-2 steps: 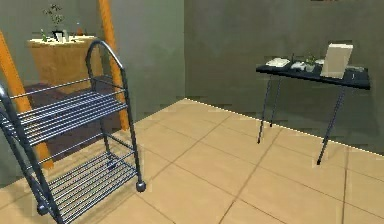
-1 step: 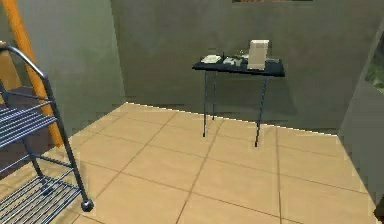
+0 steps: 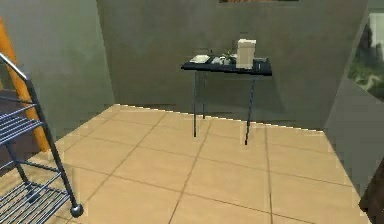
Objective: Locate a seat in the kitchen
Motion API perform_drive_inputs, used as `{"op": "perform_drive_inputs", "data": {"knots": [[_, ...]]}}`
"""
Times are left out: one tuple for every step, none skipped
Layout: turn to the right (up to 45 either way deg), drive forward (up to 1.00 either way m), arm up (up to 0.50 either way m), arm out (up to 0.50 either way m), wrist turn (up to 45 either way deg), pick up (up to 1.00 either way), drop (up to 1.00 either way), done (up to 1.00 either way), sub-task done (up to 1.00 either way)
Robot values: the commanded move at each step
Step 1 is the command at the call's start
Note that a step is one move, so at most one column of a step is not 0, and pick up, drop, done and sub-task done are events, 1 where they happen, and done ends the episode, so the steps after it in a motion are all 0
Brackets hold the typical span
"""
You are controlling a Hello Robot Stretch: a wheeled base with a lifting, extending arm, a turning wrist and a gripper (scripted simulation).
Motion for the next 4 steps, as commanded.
{"op": "perform_drive_inputs", "data": {"knots": [[0.0,1.0,0.0,0.0,0.0,0.0,0.0,0.0,0.0],[3.0,0.0,0.0,0.0,0.0,0.0,0.0,0.0,0.0],[0.0,0.05,0.0,0.0,0.0,0.0,0.0,0.0,0.0],[-36.0,0.0,0.0,0.0,0.0,0.0,0.0,0.0,0.0]]}}
